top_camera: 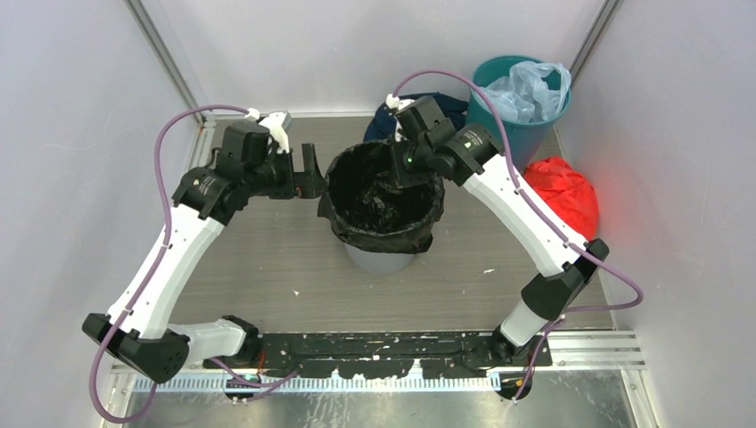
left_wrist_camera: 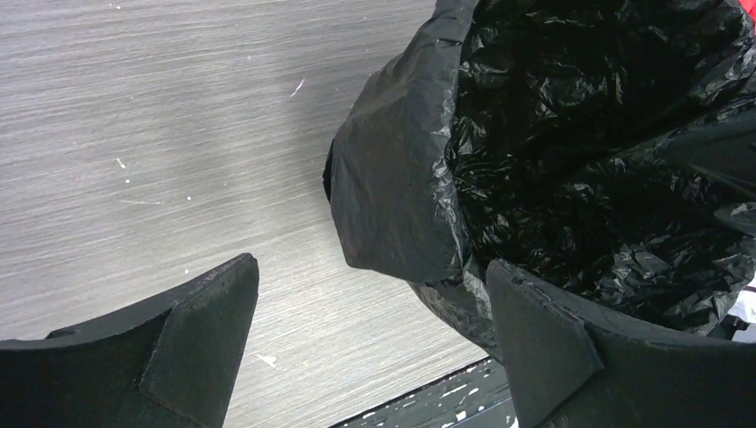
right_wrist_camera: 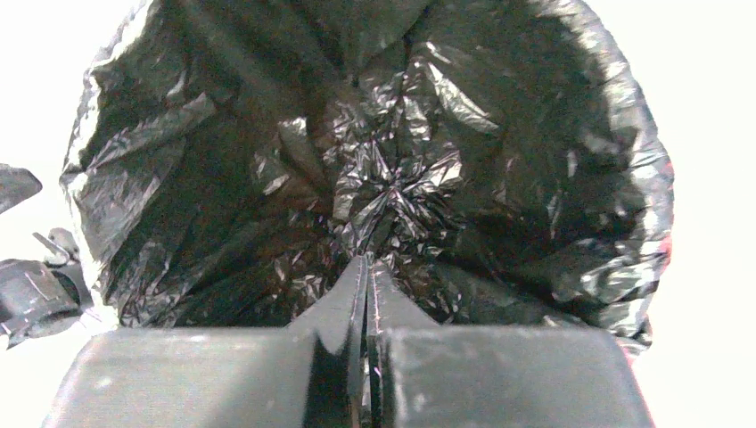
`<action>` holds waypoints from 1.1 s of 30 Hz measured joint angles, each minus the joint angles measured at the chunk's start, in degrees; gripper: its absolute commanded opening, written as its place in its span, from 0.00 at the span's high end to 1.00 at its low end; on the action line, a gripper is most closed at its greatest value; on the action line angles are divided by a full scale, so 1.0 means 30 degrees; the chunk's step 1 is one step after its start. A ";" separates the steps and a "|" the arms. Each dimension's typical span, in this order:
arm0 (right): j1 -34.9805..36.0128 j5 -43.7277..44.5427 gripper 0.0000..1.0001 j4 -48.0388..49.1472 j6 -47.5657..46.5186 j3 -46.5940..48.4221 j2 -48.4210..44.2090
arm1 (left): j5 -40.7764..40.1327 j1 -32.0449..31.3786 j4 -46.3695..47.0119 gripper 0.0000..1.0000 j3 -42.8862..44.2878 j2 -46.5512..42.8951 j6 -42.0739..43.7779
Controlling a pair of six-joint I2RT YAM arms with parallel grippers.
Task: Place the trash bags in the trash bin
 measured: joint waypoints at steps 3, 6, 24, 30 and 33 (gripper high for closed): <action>-0.0692 -0.0087 0.96 -0.0146 0.0000 0.0313 0.0087 | 0.0291 0.0000 0.0197 0.00 0.0015 0.0386 0.0015; -0.1676 -0.0459 0.98 -0.0138 0.0007 0.0481 0.0313 | 0.0321 0.0000 0.0284 0.00 0.0087 0.1209 0.0029; -0.3854 -0.4138 0.99 -0.0364 0.0670 0.1559 0.1909 | -0.0947 0.0087 -0.0678 0.00 0.4233 0.3825 -0.1399; -0.3854 -0.4663 0.99 -0.0525 0.0991 0.2084 0.1800 | -0.0809 0.0087 -0.0874 0.00 0.5217 0.4466 -0.1909; -0.3854 -0.4925 0.99 -0.1209 0.1341 0.3322 0.1858 | -0.0648 0.0087 -0.1224 0.00 0.7176 0.5362 -0.2084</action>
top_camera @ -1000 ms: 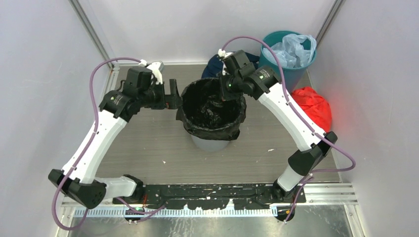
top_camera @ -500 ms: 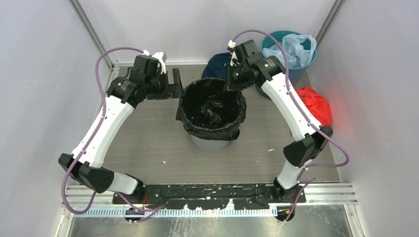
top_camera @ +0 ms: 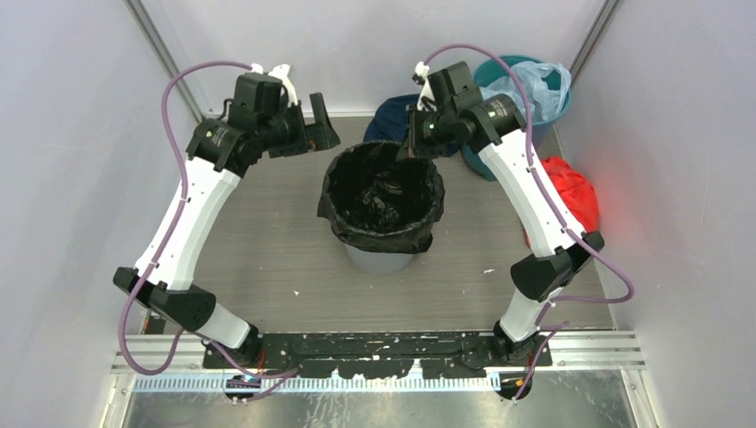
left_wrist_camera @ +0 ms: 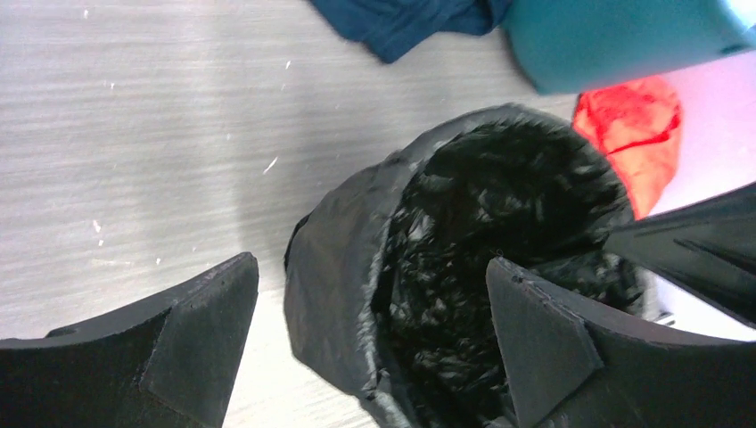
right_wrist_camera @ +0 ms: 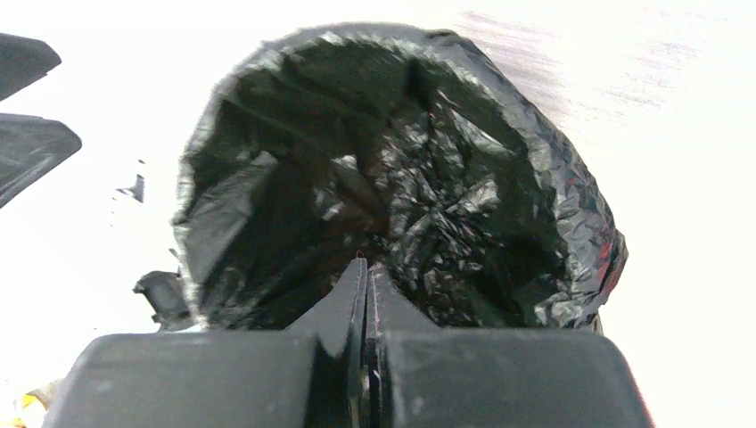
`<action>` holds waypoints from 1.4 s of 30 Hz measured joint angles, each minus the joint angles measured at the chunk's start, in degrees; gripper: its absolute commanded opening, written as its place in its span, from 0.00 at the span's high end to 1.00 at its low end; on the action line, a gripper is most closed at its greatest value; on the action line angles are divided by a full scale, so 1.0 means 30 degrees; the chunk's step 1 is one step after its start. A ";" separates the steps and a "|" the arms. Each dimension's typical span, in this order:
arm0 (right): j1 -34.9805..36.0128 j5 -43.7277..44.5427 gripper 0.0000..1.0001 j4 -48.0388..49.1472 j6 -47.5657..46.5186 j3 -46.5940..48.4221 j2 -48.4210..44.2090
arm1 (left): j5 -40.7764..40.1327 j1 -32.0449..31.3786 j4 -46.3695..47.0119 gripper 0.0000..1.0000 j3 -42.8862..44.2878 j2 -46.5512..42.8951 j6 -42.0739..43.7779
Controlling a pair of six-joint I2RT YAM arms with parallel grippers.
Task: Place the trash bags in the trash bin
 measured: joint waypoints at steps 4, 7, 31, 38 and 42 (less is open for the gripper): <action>0.0000 -0.0357 0.99 -0.1086 0.0423 0.3271 0.0459 | 0.0277 0.0007 -0.0685 0.00 0.3118 0.1180 -0.0066; 0.0000 -0.0495 0.99 -0.1668 0.0554 0.4918 0.0699 | 0.0532 0.0000 -0.1042 0.00 0.4969 0.1902 -0.0066; 0.0495 -0.1508 0.99 -0.3723 0.0969 0.5676 0.2871 | 0.0430 -0.0022 -0.2208 0.00 0.5107 0.2958 -0.0372; 0.2295 0.0015 0.99 -0.3104 0.0605 0.2871 0.3089 | -0.1821 -0.0015 -0.1537 0.00 -0.0015 -0.0211 -0.0423; 0.2900 0.1144 0.99 -0.1953 0.0386 0.0226 0.2849 | -0.2769 0.0007 -0.1224 0.00 -0.2135 -0.1880 -0.0423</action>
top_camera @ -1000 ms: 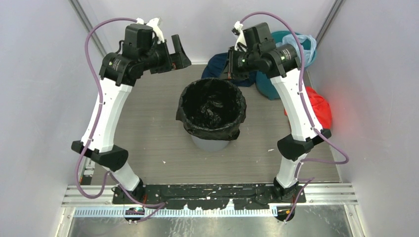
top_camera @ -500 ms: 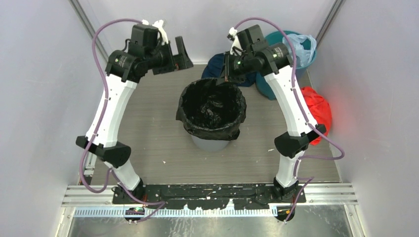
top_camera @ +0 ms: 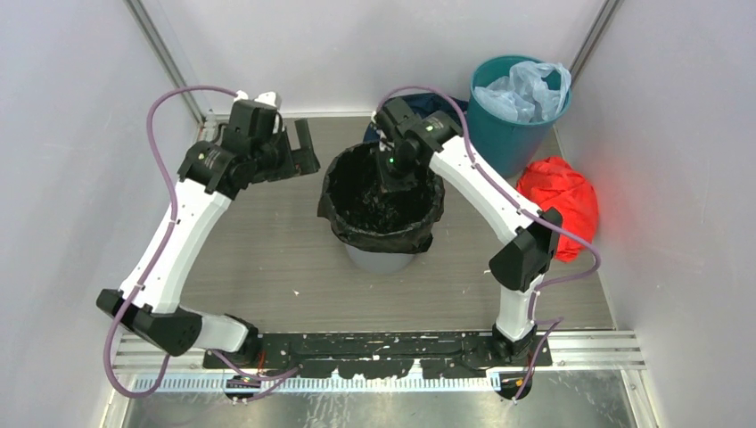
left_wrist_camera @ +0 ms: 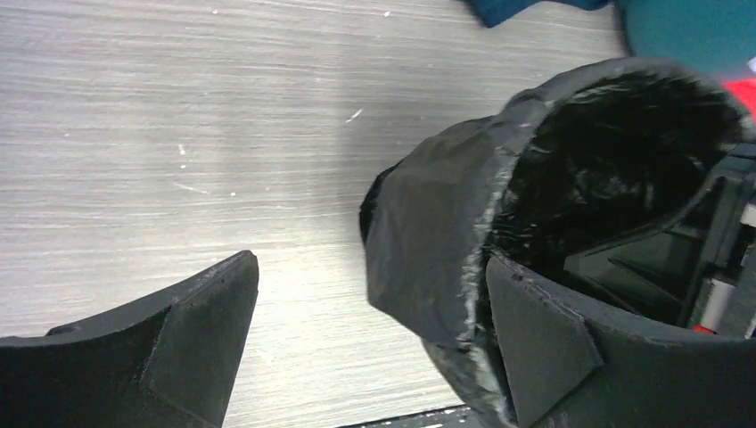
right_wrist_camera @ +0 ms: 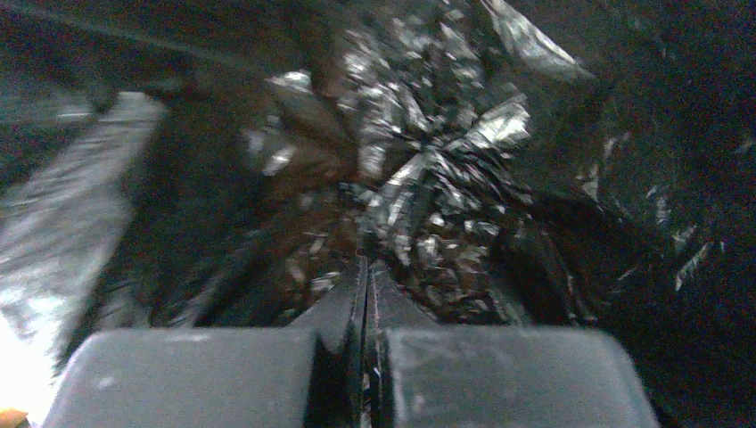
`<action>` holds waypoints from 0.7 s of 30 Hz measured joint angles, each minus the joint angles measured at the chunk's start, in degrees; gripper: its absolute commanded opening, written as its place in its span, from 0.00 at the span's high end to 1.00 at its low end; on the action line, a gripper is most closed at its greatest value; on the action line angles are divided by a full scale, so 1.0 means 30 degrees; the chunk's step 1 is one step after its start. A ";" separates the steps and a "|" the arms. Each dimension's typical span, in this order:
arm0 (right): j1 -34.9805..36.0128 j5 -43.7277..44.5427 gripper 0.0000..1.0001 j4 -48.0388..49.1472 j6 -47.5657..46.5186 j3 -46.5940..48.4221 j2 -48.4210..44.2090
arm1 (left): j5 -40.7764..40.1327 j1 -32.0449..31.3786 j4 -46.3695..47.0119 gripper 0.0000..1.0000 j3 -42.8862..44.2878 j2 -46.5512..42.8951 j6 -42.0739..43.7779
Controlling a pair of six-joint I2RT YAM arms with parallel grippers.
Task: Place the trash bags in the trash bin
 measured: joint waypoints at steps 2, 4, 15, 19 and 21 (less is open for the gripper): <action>0.0044 0.0554 0.99 0.0423 -0.0117 -0.1756 -0.0051 | -0.0313 0.0022 0.0087 0.00 -0.1078 -0.0561 0.0000; 0.0087 0.0976 0.99 0.0809 -0.0291 -0.3155 -0.0051 | -0.0525 0.0066 0.0466 0.00 -0.2601 -0.1107 0.0000; 0.1217 0.2645 0.99 0.5391 -0.0685 -0.6674 -0.0838 | -0.0335 0.0087 0.4685 0.00 -1.2131 -0.4444 -0.0051; 0.2120 0.3818 0.99 0.5799 -0.0794 -0.7286 -0.1137 | -0.0109 0.0087 0.5938 0.00 -1.4105 -0.5654 -0.0051; 0.2637 0.4335 0.99 0.5705 -0.0823 -0.7694 -0.1610 | -0.0051 0.0095 0.6528 0.00 -1.4753 -0.5865 -0.0044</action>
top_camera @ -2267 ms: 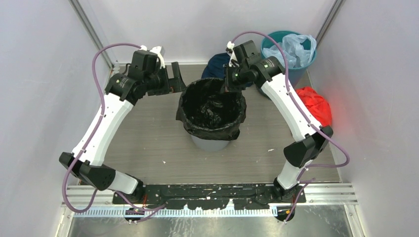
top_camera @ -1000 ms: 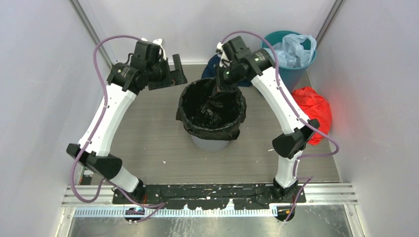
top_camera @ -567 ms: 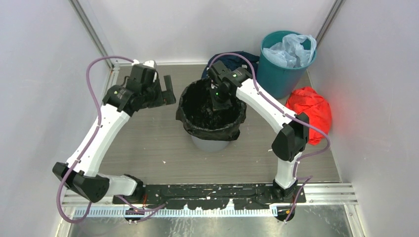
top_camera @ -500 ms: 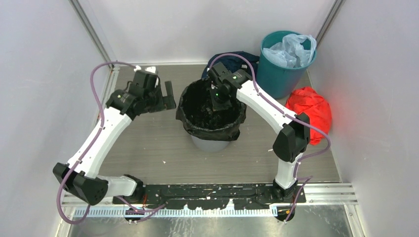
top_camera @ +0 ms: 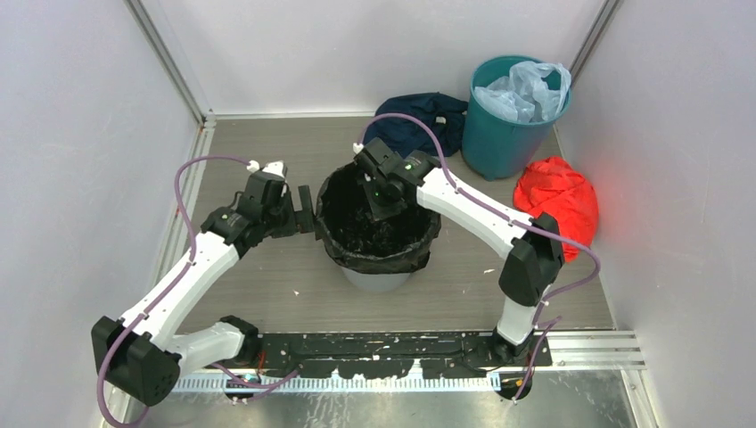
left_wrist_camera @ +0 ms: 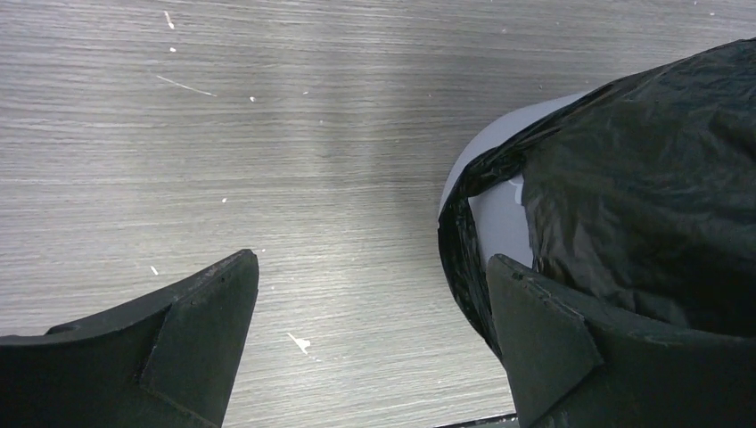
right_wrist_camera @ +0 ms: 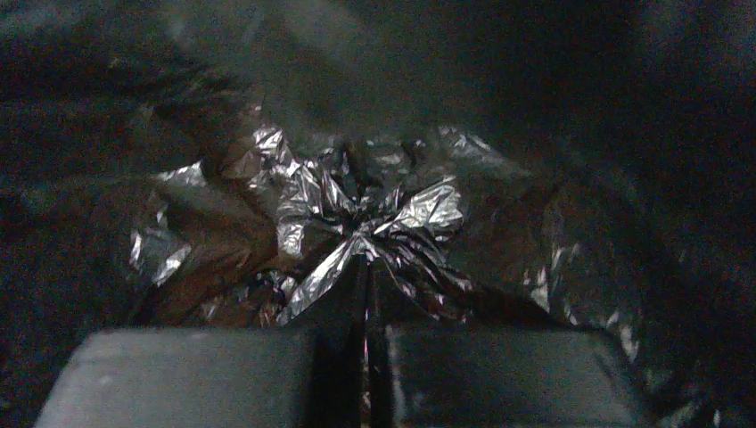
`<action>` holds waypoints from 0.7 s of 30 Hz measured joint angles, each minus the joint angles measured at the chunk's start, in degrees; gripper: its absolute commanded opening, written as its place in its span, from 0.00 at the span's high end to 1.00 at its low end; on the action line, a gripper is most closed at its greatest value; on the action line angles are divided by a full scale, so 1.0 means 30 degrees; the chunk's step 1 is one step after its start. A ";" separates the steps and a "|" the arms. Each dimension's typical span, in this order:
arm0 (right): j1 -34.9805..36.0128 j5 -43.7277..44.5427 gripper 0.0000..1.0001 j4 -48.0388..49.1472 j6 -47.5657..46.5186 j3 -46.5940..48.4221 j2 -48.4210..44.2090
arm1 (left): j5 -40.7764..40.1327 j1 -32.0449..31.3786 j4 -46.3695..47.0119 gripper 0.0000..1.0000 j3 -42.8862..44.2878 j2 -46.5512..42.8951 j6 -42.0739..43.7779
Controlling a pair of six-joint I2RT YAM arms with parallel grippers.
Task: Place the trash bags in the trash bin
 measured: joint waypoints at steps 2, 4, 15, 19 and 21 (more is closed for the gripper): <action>0.0452 0.0459 0.99 -0.0087 -0.0066 -0.0321 -0.0517 | 0.0131 0.0007 0.0459 0.00 -0.0284 0.0131 0.0029; 0.0852 0.0933 0.99 -0.0124 -0.0160 -0.0612 -0.1137 | 0.0262 0.0007 0.0831 0.00 -0.0291 0.0481 0.0066; 0.1428 0.0947 0.99 0.0146 -0.0699 -0.1173 -0.4466 | 0.0576 0.0007 0.1916 0.00 -0.0291 0.1377 0.0226; 0.1581 -0.0044 0.99 -0.0284 -0.1035 -0.1173 -0.4022 | 0.0663 0.0007 0.1960 0.00 -0.0291 0.1362 0.0284; 0.1749 -0.0532 0.99 -0.0342 -0.1209 -0.1188 -0.3636 | 0.0729 0.0007 0.1953 0.00 -0.0291 0.1333 0.0313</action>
